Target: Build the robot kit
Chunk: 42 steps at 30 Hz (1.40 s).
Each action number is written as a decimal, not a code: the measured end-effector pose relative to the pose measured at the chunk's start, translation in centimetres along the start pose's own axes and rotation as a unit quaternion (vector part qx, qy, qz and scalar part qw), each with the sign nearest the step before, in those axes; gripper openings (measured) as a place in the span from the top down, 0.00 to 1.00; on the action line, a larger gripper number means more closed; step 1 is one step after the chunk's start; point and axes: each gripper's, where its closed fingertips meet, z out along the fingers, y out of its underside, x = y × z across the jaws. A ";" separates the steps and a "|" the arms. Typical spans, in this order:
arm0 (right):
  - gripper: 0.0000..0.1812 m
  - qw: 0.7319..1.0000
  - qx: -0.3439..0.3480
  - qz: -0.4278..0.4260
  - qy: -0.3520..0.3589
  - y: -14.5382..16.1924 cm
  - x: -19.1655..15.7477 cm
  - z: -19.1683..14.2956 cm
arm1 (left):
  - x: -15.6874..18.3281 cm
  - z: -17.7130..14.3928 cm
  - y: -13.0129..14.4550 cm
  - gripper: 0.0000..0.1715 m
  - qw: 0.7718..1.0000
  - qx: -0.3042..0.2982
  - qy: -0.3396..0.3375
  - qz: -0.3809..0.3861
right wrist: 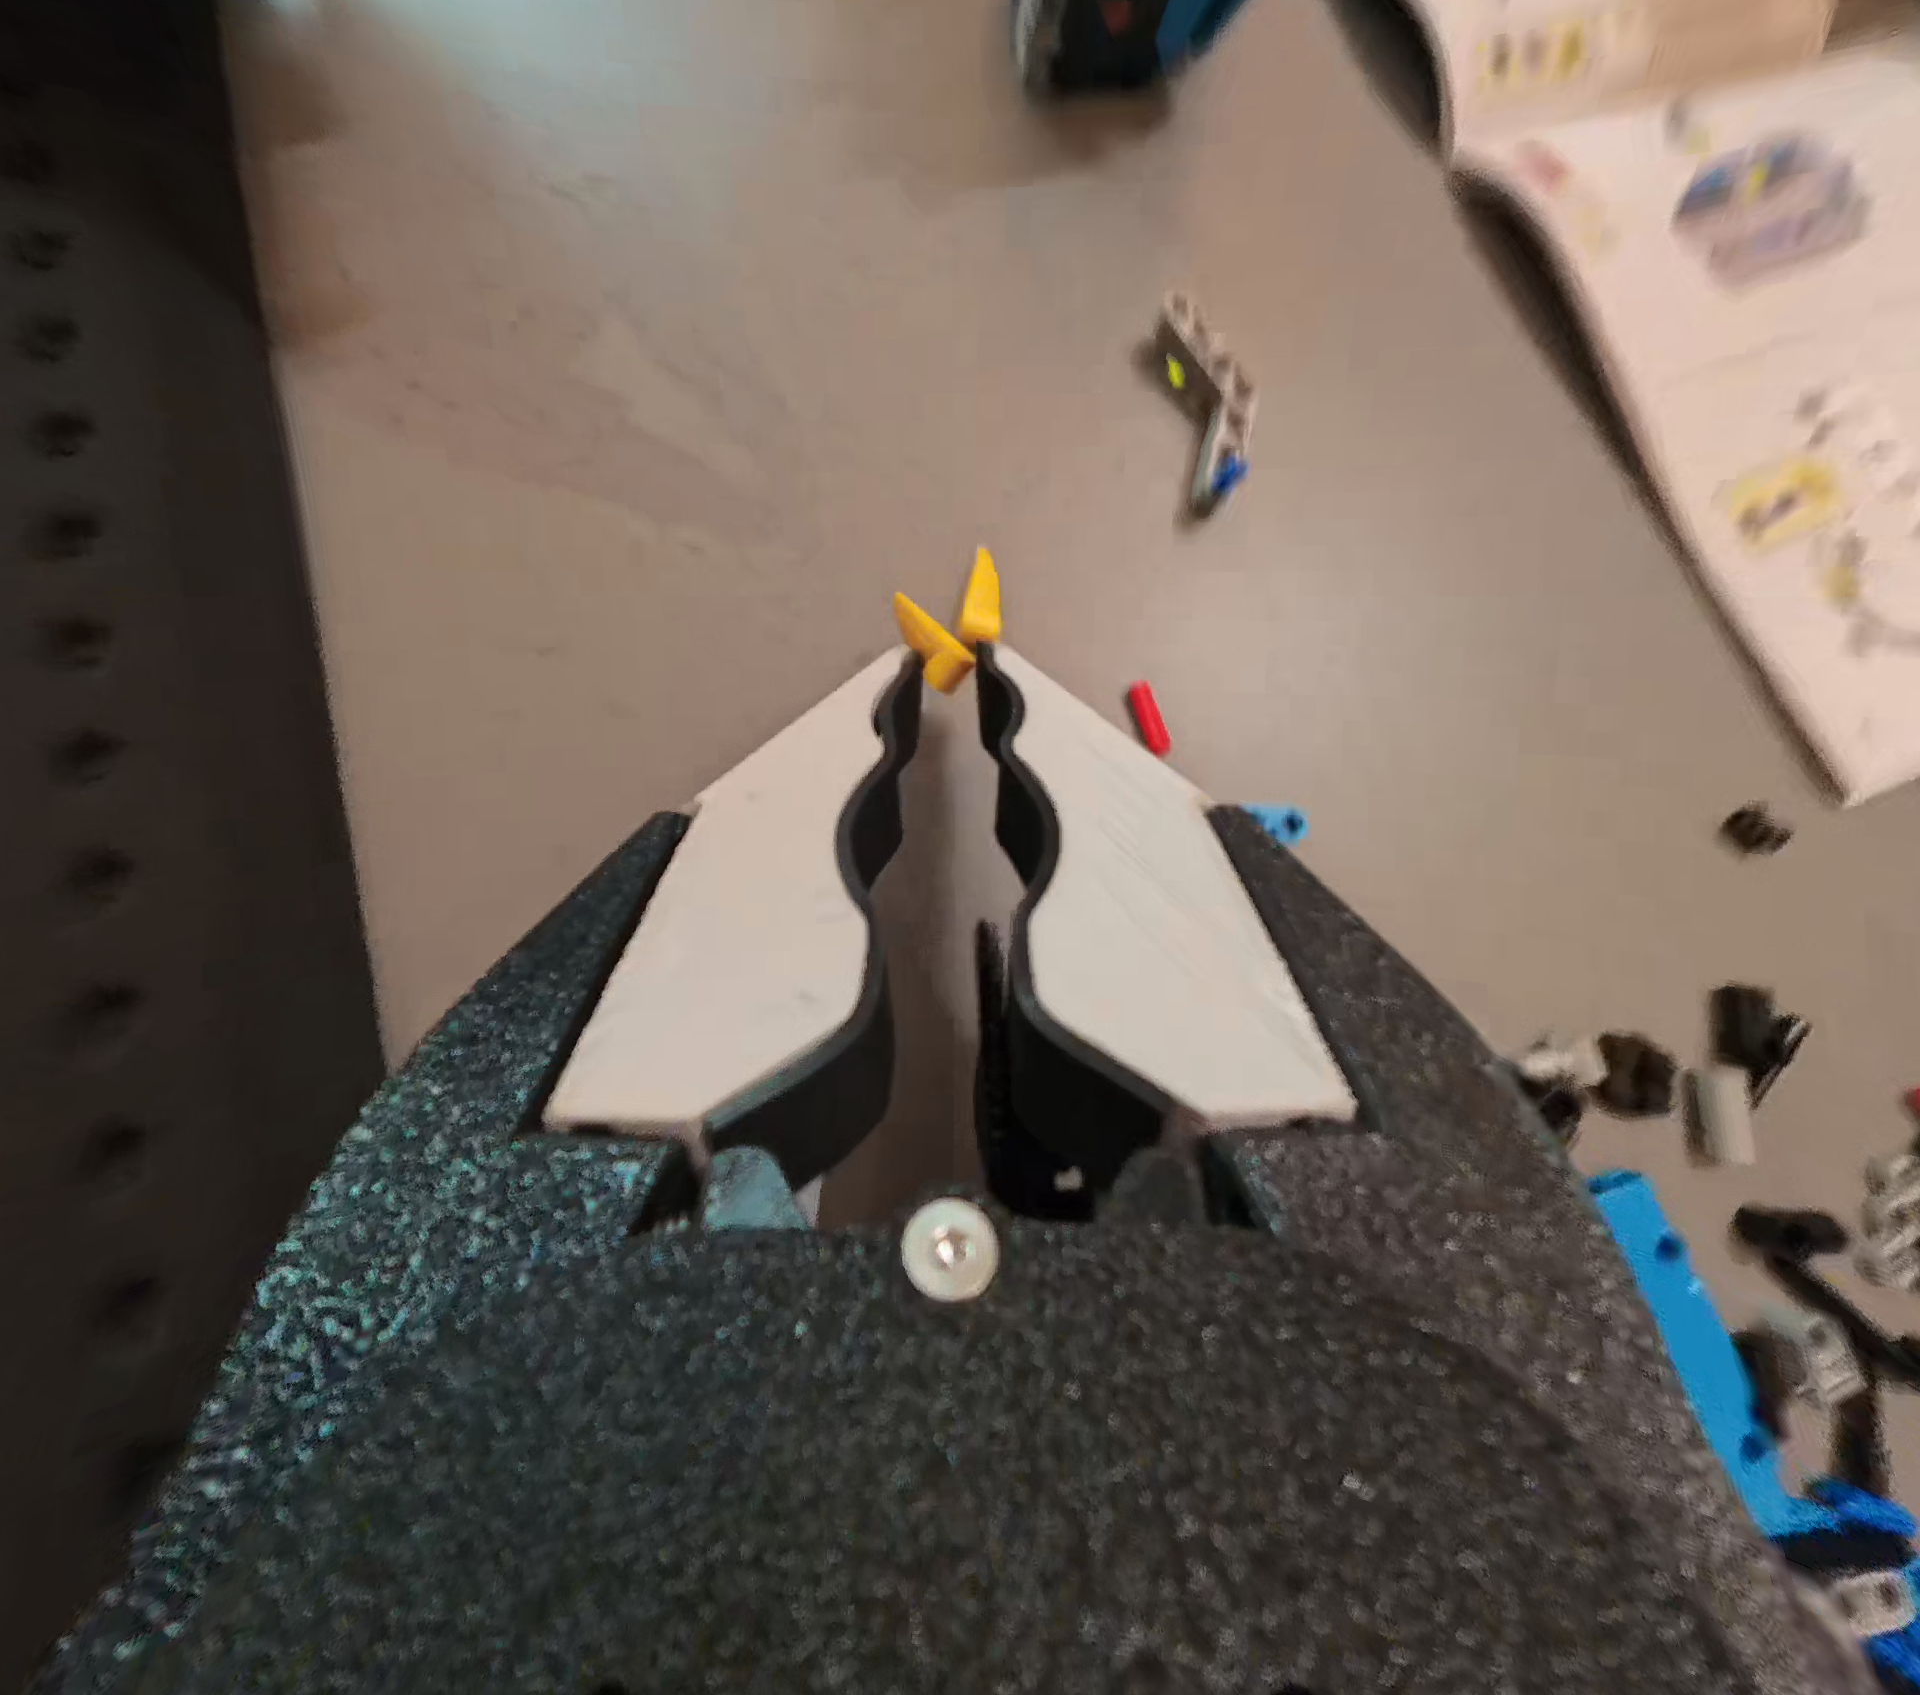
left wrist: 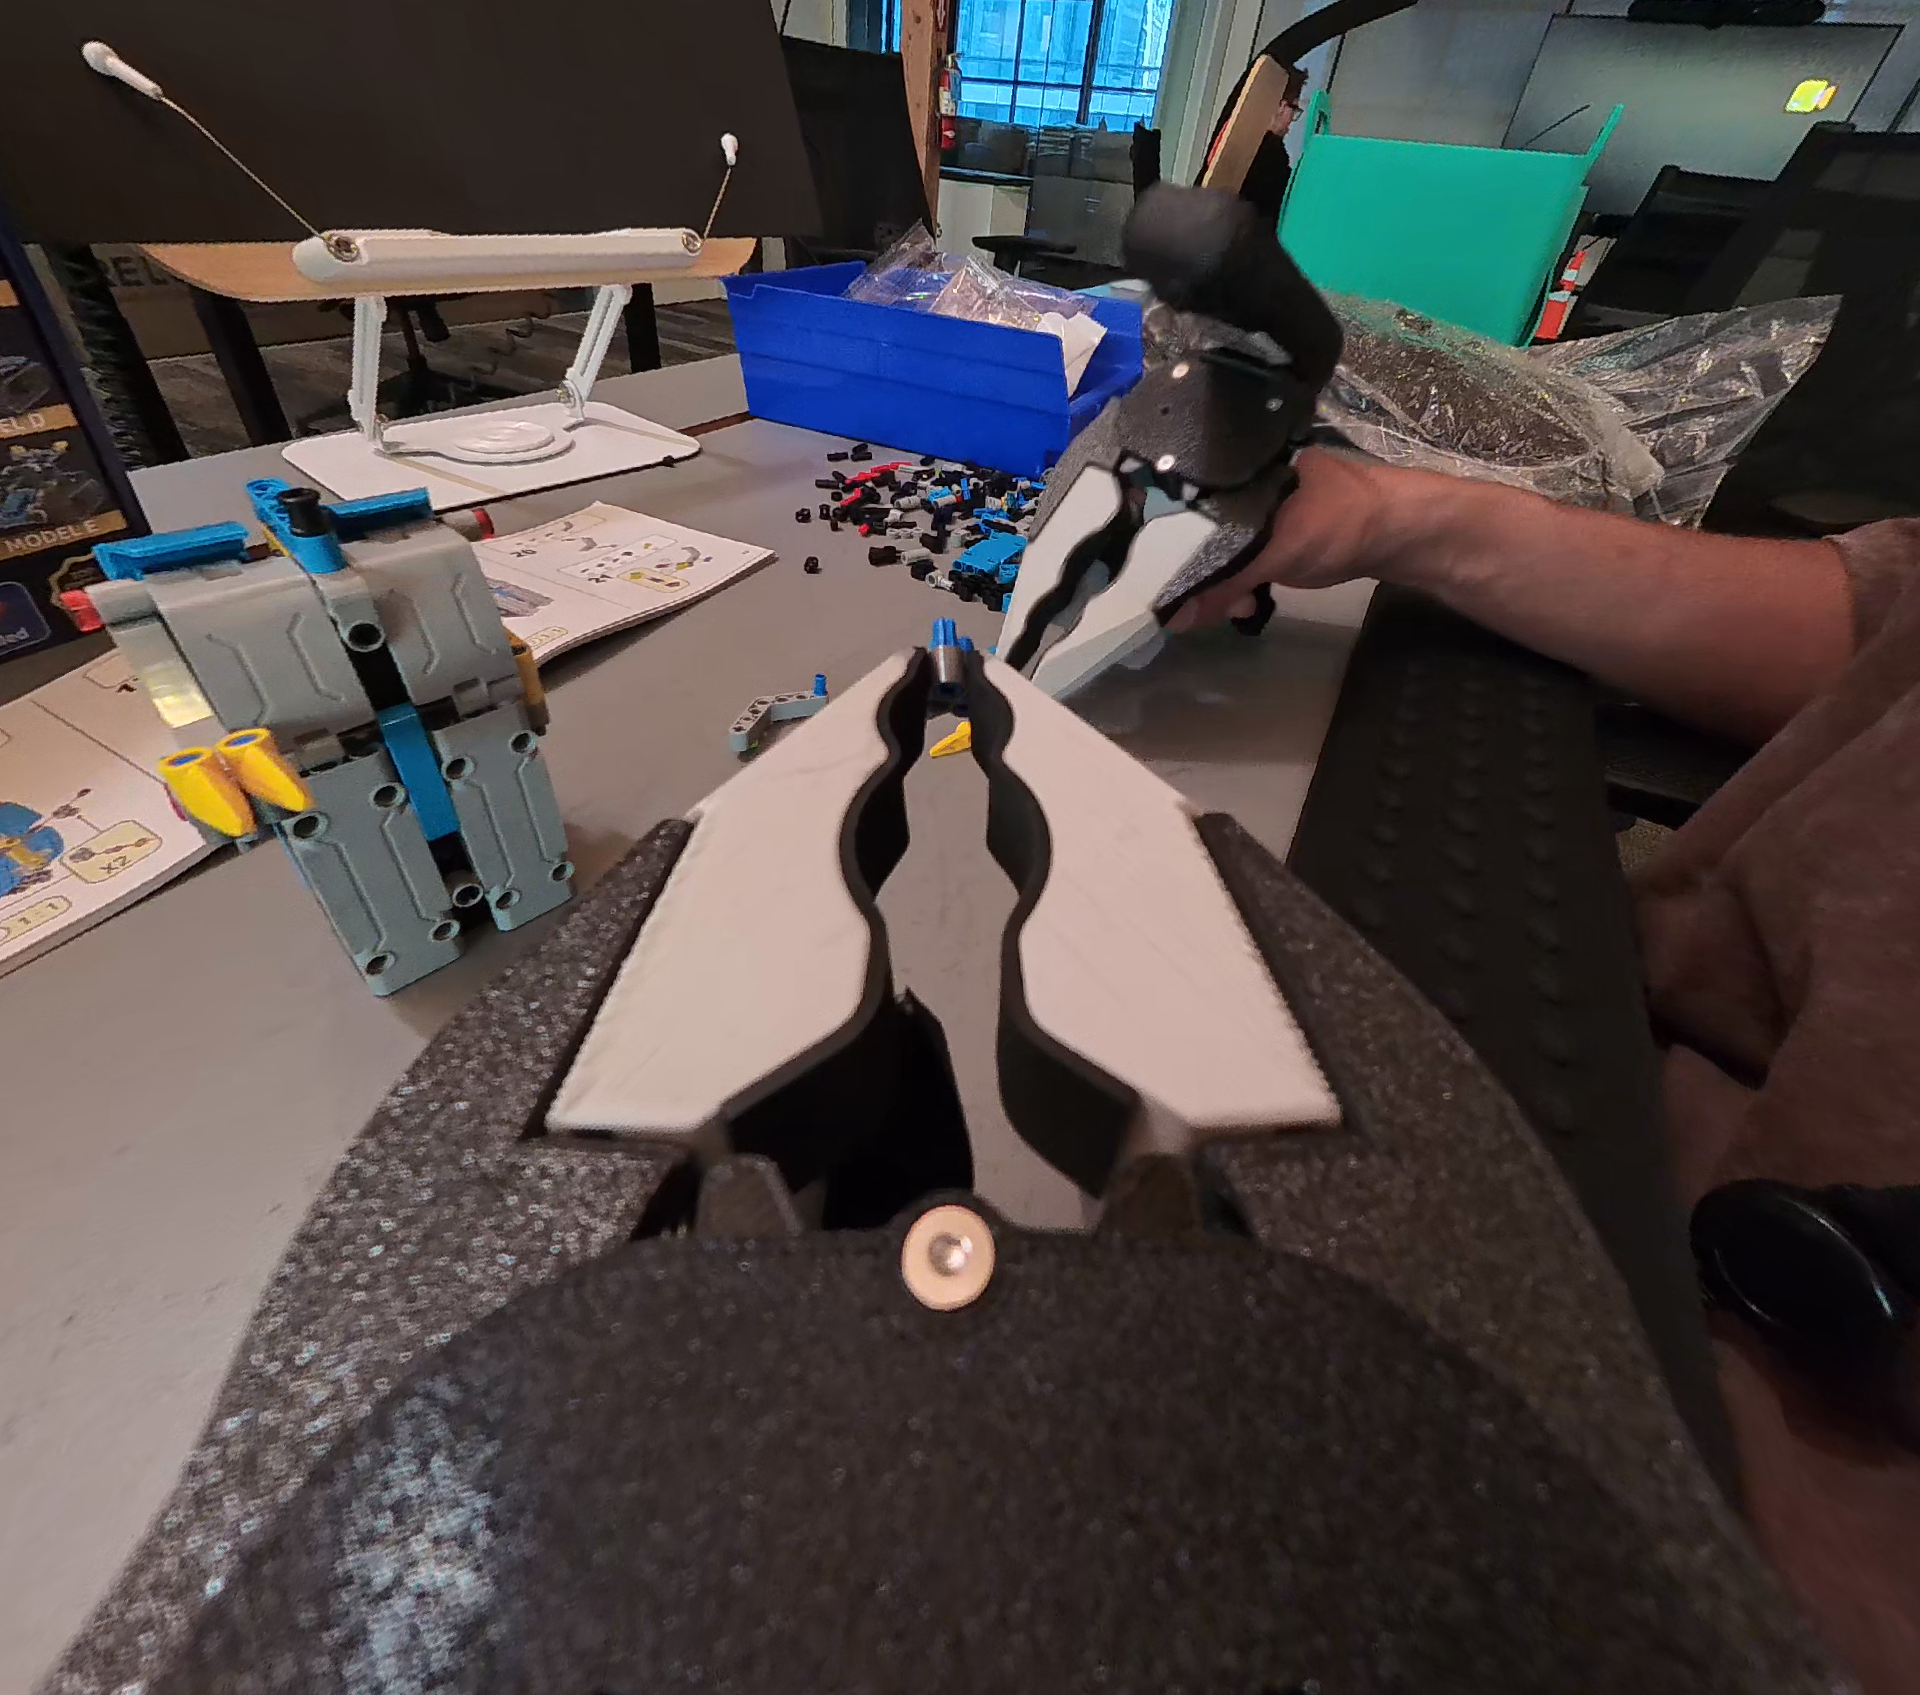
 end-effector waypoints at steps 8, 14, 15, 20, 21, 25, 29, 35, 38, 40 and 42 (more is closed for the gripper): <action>0.94 0.961 0.104 -0.254 0.028 -9.0 -6.4 -1.2 | 2.5 1.2 1.7 0.96 0.995 -0.050 0.031 0.080; 0.94 0.905 0.080 -0.415 0.054 -10.2 -8.5 0.0 | 3.3 1.5 2.5 0.96 0.988 -0.069 0.026 0.137; 0.94 0.913 0.069 -0.400 0.034 -9.7 -8.6 -0.1 | 3.5 1.5 2.6 0.96 0.985 -0.074 0.024 0.152; 0.94 0.943 0.065 -0.318 -0.067 -9.3 -9.3 -1.0 | 4.7 2.1 4.2 0.96 0.964 -0.108 0.022 0.241; 0.94 0.946 0.062 -0.308 -0.082 -9.1 -9.4 -1.0 | 4.9 2.1 4.3 0.96 0.963 -0.110 0.025 0.247; 0.94 0.950 0.011 -0.284 -0.127 -7.4 -9.7 -0.4 | 5.1 2.1 4.4 0.96 0.961 -0.111 0.028 0.252; 0.95 0.951 0.003 -0.274 -0.146 -7.3 -9.9 -0.2 | 5.3 2.3 4.9 0.96 0.955 -0.122 0.027 0.271; 0.94 0.953 0.006 -0.261 -0.157 -7.4 -9.9 -0.4 | 5.4 2.3 5.0 0.96 0.952 -0.124 0.026 0.279; 0.95 0.955 0.033 -0.239 -0.170 -7.8 -9.9 -0.8 | 5.4 2.4 5.4 0.96 0.945 -0.133 0.020 0.297; 0.95 0.957 0.049 -0.213 -0.193 -7.9 -10.1 -1.0 | 5.6 2.4 5.7 0.96 0.940 -0.139 0.021 0.311; 0.95 0.954 0.060 -0.186 -0.225 -7.8 -10.6 -0.9 | 5.8 2.5 5.5 0.96 0.937 -0.134 0.016 0.323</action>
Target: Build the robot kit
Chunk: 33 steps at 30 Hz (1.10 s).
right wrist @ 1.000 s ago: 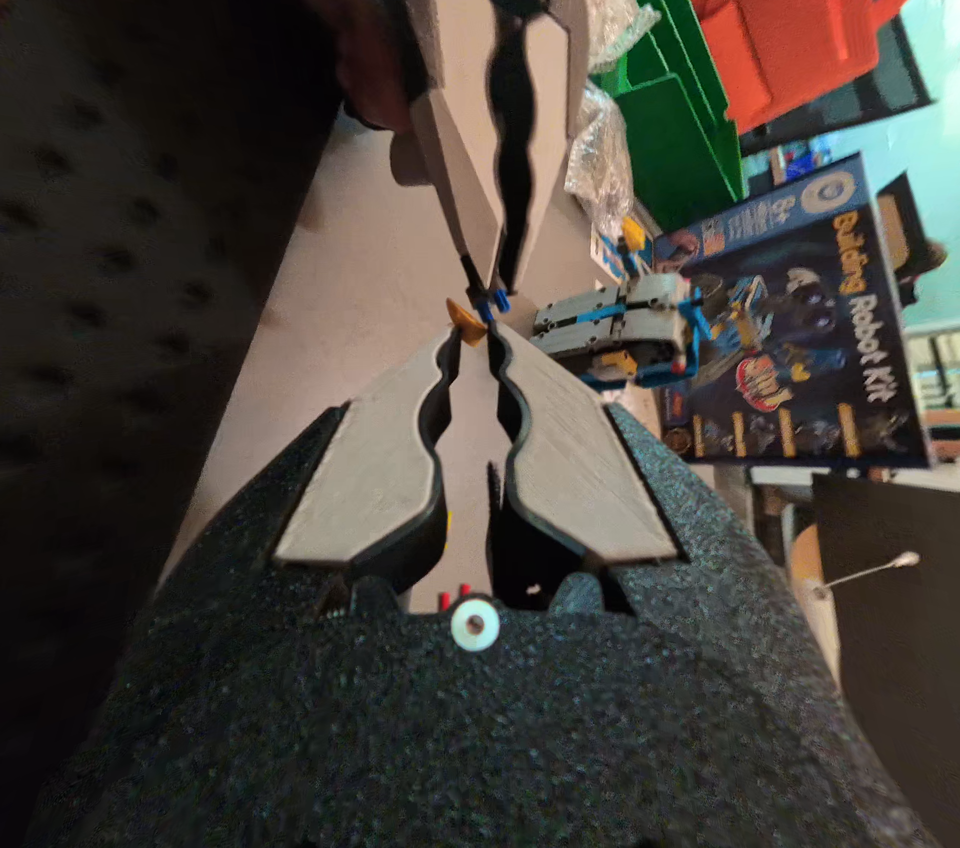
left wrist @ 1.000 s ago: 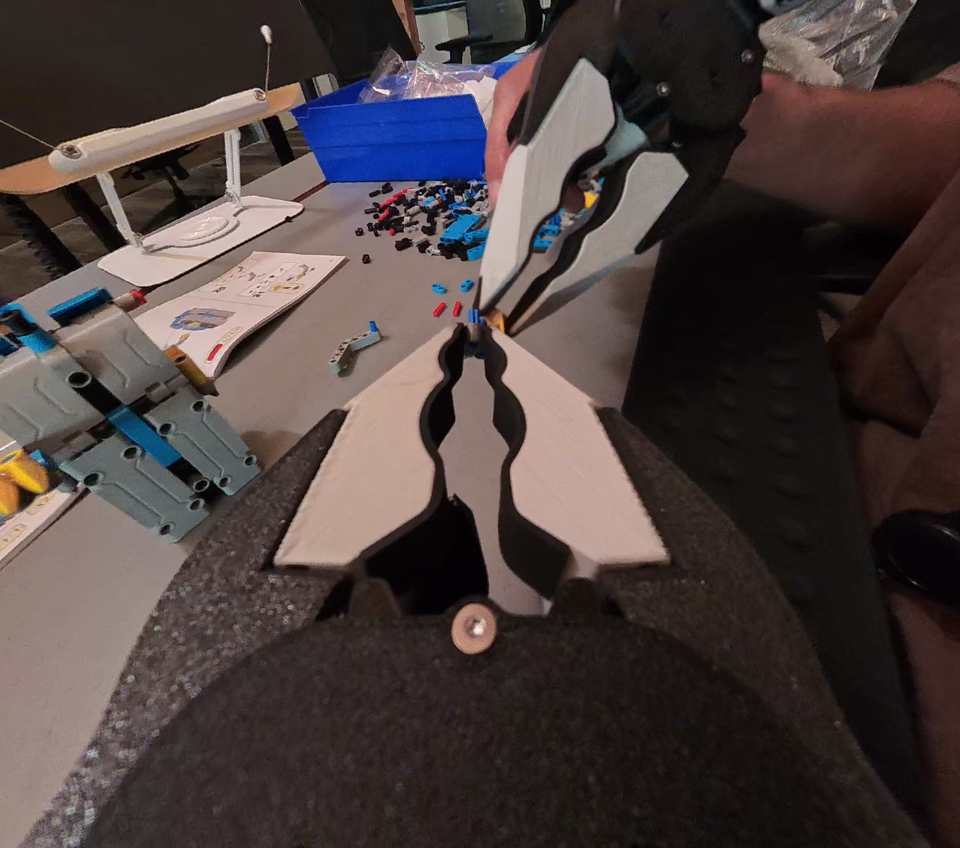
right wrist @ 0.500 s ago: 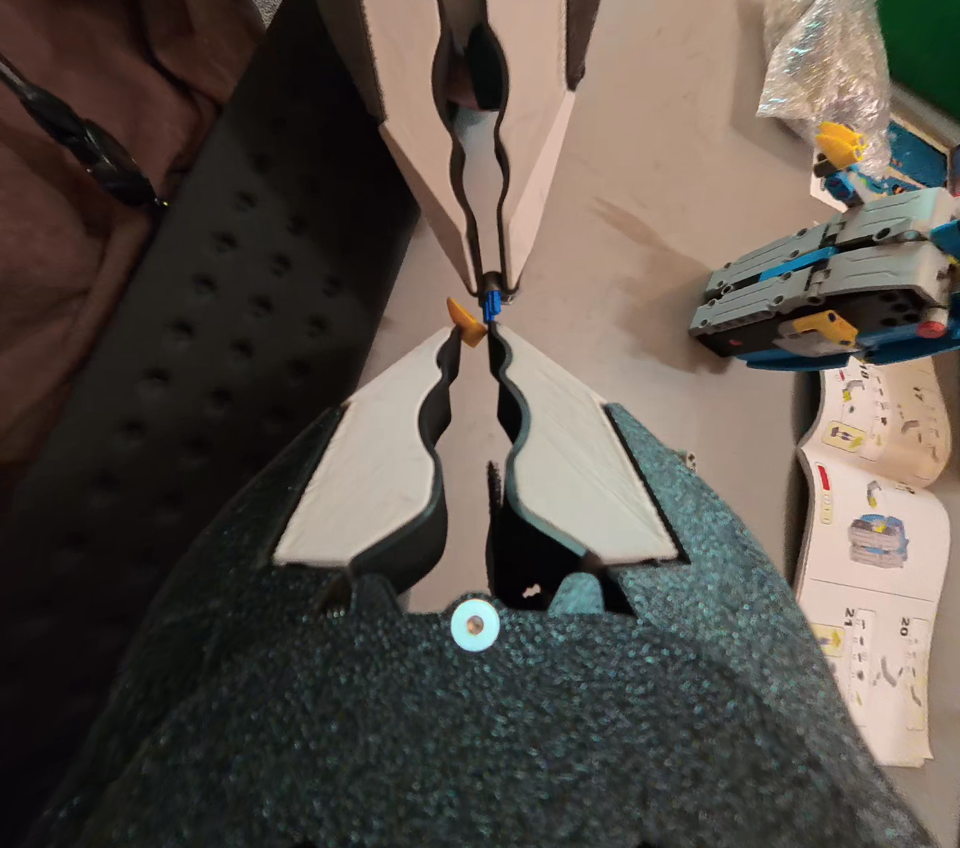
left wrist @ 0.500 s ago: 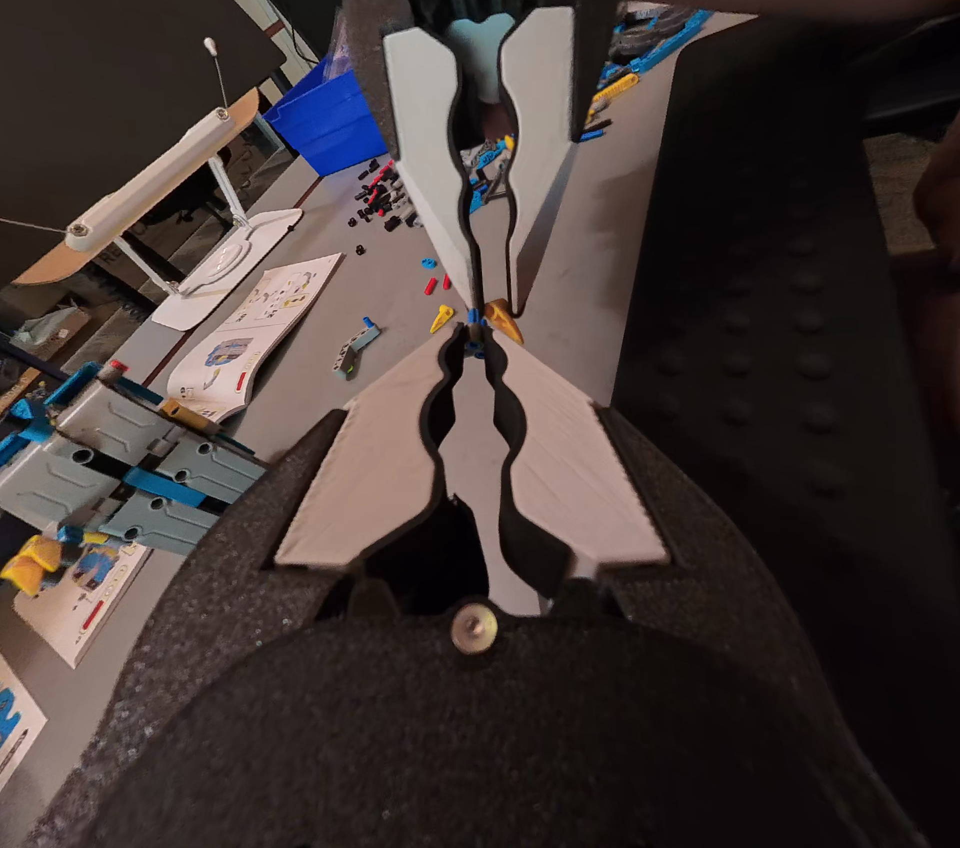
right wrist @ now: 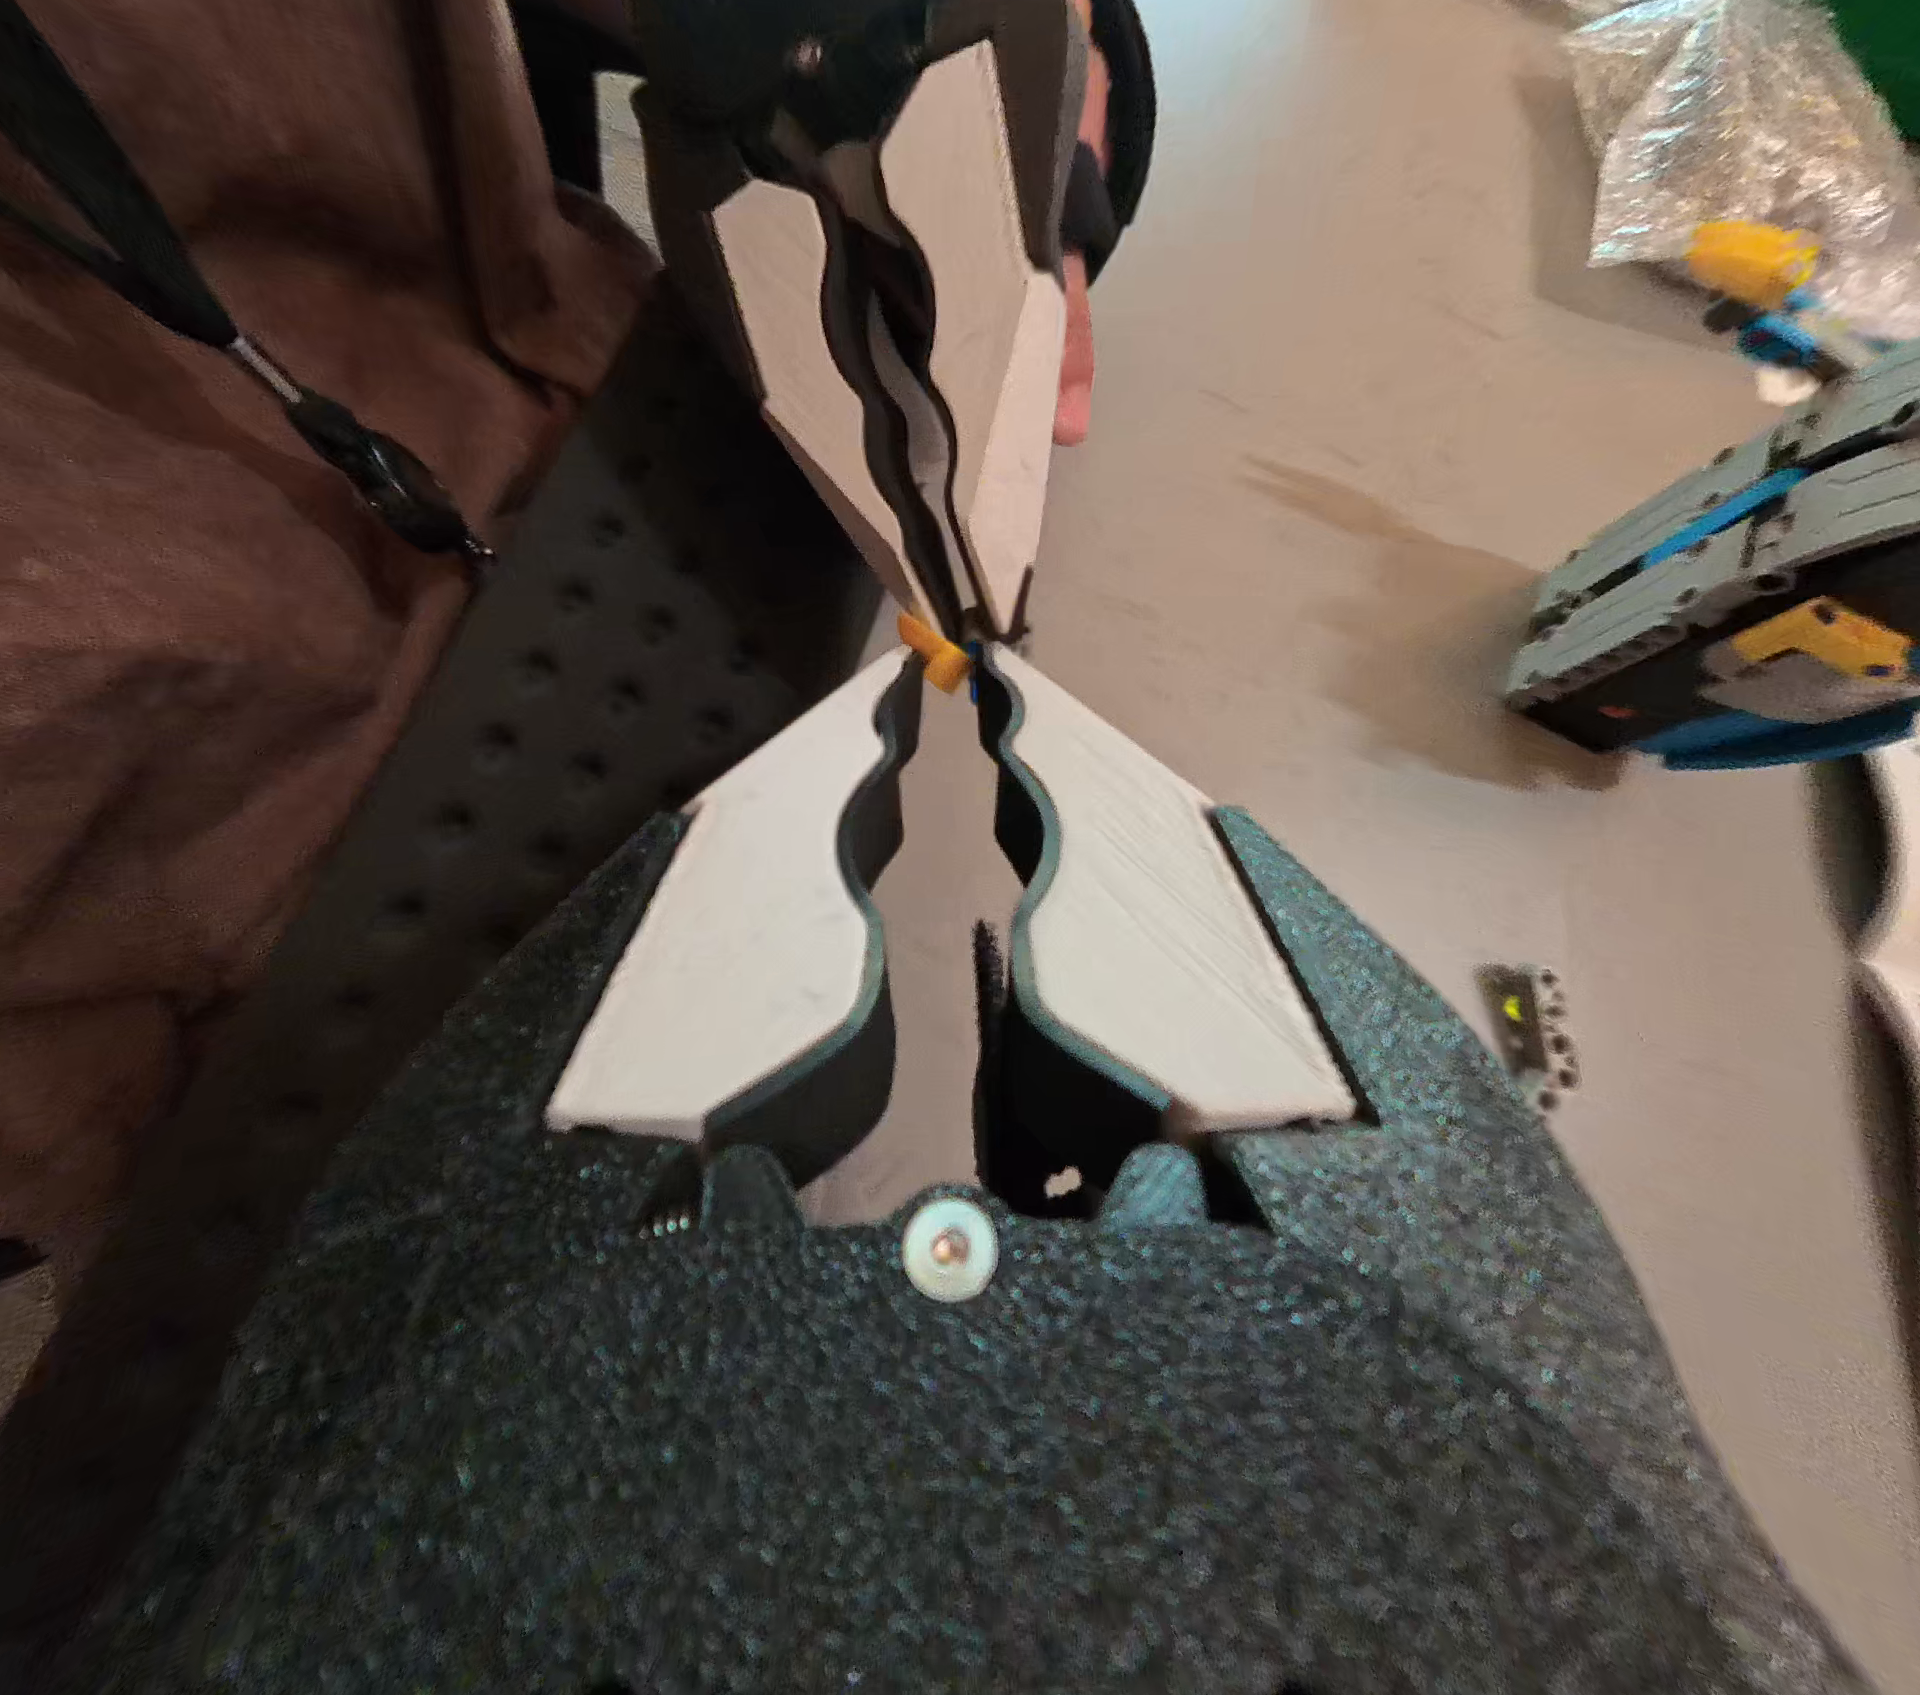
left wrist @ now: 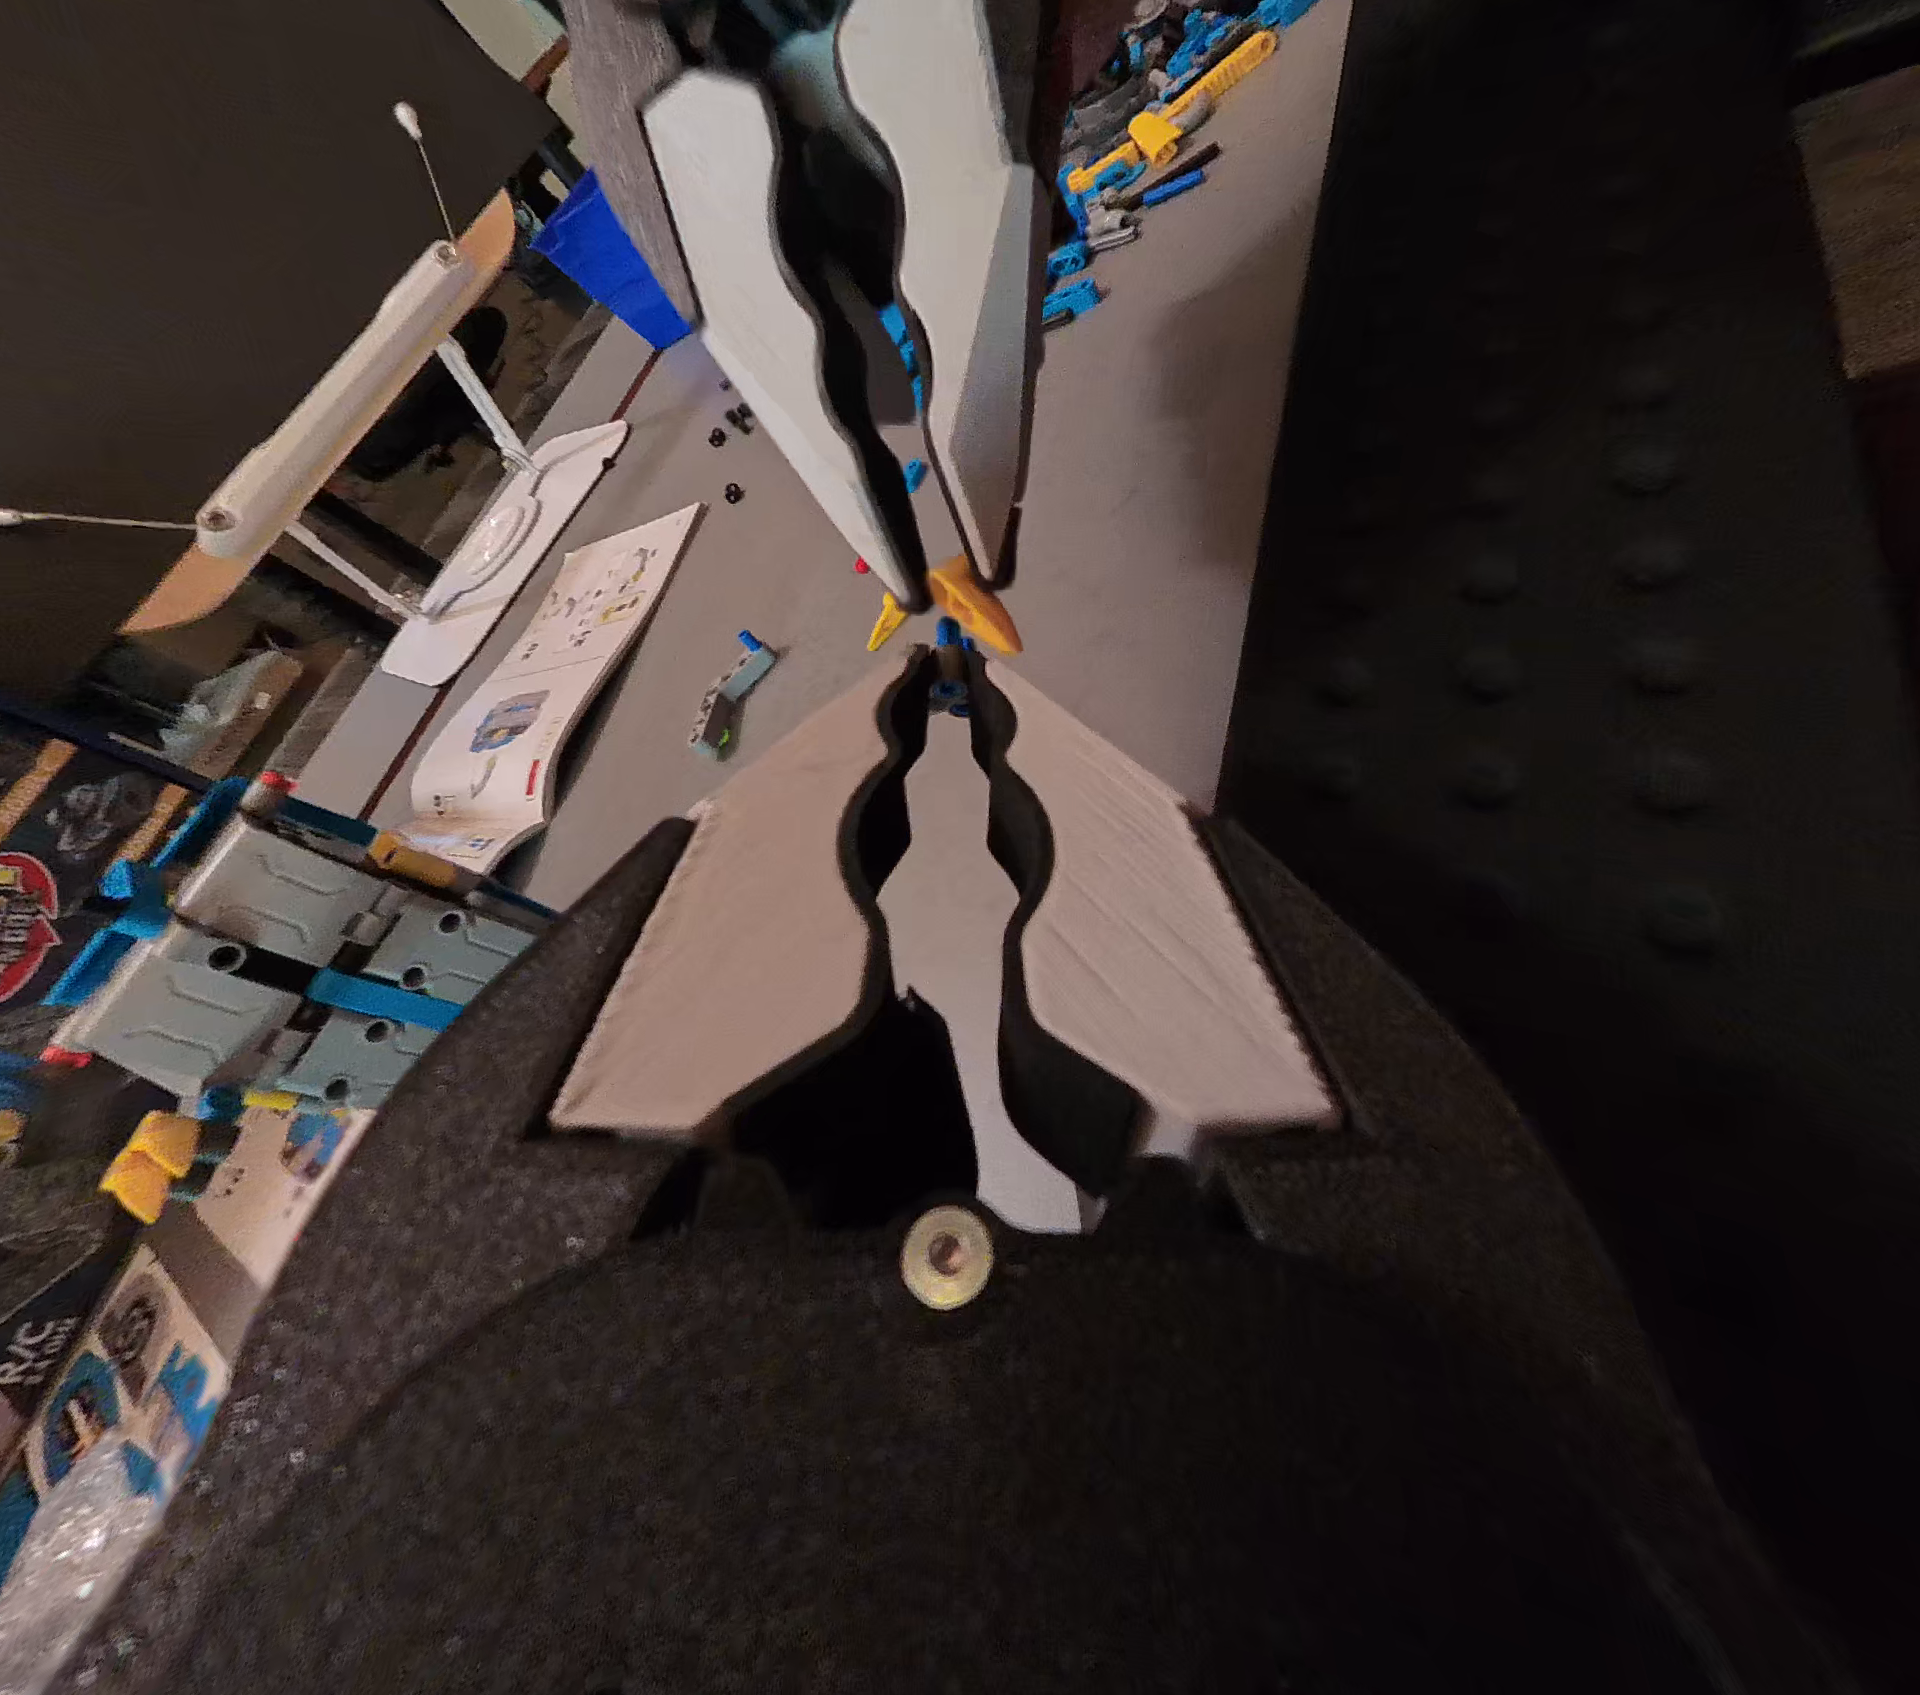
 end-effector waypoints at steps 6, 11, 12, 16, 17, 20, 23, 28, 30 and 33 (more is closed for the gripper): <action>0.94 0.997 0.034 0.060 -0.033 0.5 0.4 -0.1 | 0.0 0.1 0.3 0.96 1.000 -0.008 0.000 0.000; 0.94 0.995 0.058 0.079 -0.027 0.9 0.6 -0.1 | -0.2 0.0 0.2 0.96 1.000 -0.003 0.003 -0.017; 0.94 0.995 0.062 0.077 -0.027 0.8 0.5 0.0 | -0.2 0.0 0.2 0.96 1.000 -0.002 0.005 -0.019; 0.94 0.995 0.061 0.074 -0.019 1.1 0.5 0.3 | -0.1 0.1 0.3 0.96 1.000 -0.004 0.007 -0.018; 0.94 0.995 0.062 0.077 -0.020 1.1 0.6 0.4 | -0.1 0.1 0.3 0.96 1.000 -0.005 0.007 -0.016; 0.94 0.993 0.072 0.087 -0.020 1.2 0.7 0.4 | -0.2 0.1 0.3 0.96 1.000 -0.005 0.004 -0.016; 0.94 0.990 0.085 0.107 -0.021 1.1 1.0 0.4 | -0.4 0.1 0.3 0.96 1.000 -0.004 0.002 -0.024; 0.95 0.986 0.081 0.137 -0.042 1.6 1.0 0.6 | -0.1 0.4 0.9 0.96 1.000 -0.025 -0.004 -0.002; 0.95 0.985 0.078 0.145 -0.050 1.6 0.8 0.8 | 0.0 0.7 1.4 0.96 0.999 -0.043 -0.010 0.018; 0.96 0.983 0.080 0.156 -0.053 1.5 1.0 1.0 | 0.5 0.9 1.6 0.96 0.997 -0.054 -0.010 0.045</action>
